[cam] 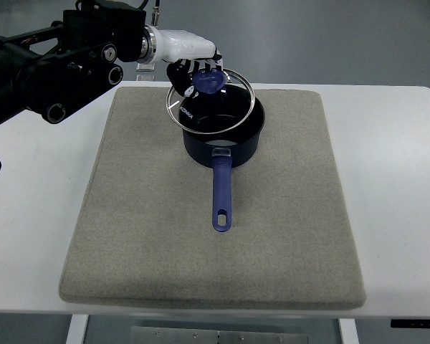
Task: Open pot lid and place left with left hand
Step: 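Lift the glass lid off the pot and carry it aside, then lower the lid onto the mat beside the pot and release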
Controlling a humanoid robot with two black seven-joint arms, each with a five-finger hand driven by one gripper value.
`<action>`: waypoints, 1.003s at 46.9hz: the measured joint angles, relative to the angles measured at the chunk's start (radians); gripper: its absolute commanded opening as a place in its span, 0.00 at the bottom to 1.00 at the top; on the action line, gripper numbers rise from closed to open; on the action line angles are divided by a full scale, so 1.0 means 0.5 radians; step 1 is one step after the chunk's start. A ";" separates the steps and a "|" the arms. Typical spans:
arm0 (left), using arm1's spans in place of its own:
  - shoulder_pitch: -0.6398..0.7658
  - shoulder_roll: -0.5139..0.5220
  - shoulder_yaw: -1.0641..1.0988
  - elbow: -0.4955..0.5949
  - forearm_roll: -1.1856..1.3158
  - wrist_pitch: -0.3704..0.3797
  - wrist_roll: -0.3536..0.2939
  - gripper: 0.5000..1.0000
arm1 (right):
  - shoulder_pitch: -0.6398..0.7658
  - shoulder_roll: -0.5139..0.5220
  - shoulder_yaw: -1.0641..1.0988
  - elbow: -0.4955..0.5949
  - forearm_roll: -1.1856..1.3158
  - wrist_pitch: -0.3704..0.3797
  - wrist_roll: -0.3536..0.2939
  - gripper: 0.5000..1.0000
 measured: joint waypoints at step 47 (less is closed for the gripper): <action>0.220 0.611 0.059 -0.103 -0.063 -0.026 -0.068 0.00 | 0.000 0.000 0.000 0.000 0.000 0.000 0.000 0.83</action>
